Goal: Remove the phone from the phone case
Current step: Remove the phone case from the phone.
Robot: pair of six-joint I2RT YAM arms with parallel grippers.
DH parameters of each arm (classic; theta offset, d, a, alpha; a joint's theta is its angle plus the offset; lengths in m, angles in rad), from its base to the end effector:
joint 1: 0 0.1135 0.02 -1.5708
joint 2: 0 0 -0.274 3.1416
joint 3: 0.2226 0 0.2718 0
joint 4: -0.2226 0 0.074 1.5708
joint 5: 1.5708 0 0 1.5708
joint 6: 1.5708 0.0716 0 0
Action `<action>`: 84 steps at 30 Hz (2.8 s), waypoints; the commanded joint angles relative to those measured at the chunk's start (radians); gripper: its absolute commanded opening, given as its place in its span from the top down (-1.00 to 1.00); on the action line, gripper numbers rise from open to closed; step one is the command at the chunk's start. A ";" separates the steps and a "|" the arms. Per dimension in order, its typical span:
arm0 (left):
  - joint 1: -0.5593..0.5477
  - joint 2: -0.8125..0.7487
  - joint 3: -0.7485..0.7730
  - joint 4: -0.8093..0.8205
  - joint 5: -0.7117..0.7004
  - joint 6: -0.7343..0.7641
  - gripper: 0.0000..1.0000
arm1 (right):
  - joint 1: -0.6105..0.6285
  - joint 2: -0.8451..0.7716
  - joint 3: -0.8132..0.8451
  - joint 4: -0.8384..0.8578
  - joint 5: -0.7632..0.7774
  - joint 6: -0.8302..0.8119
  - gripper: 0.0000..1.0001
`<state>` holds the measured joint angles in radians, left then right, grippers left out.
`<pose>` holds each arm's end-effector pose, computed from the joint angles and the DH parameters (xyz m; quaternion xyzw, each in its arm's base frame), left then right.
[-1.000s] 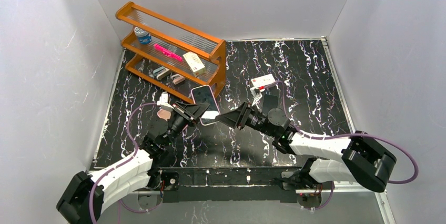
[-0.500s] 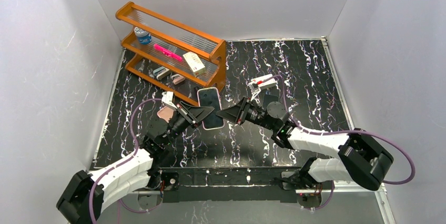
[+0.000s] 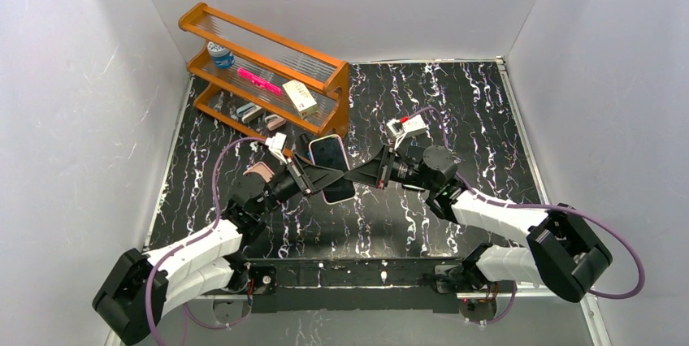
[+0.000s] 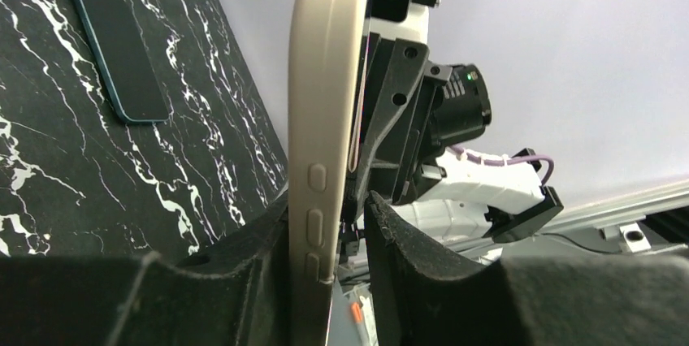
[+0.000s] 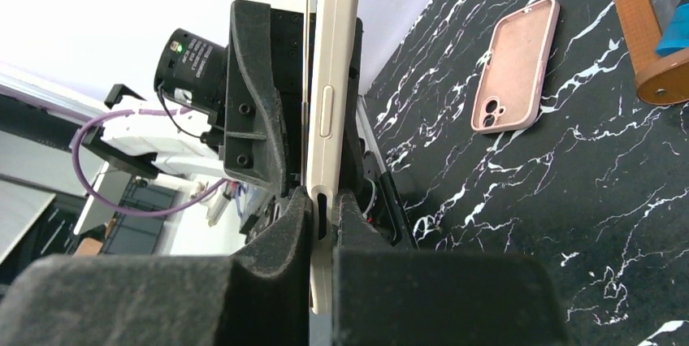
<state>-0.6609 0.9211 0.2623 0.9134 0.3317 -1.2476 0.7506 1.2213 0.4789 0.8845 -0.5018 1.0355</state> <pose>0.1734 -0.1643 0.2525 -0.0494 0.6152 -0.6950 0.3688 0.1940 0.2281 0.2553 -0.0956 0.6548 0.6721 0.3322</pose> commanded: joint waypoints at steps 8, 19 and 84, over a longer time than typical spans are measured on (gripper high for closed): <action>0.063 -0.045 0.062 -0.006 0.110 0.055 0.36 | -0.085 -0.050 0.113 -0.111 -0.252 -0.100 0.97; 0.069 -0.058 0.060 -0.023 0.083 0.043 1.00 | -0.091 -0.046 0.138 -0.179 -0.246 -0.155 0.79; 0.049 -0.296 -0.162 0.009 -0.429 -0.243 1.00 | 0.286 0.142 0.022 0.303 0.336 -0.057 0.21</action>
<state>-0.6041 0.6437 0.1024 0.8383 -0.0650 -1.4727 1.0275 1.3586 0.4511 1.1099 -0.1421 1.0199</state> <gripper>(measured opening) 0.134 0.420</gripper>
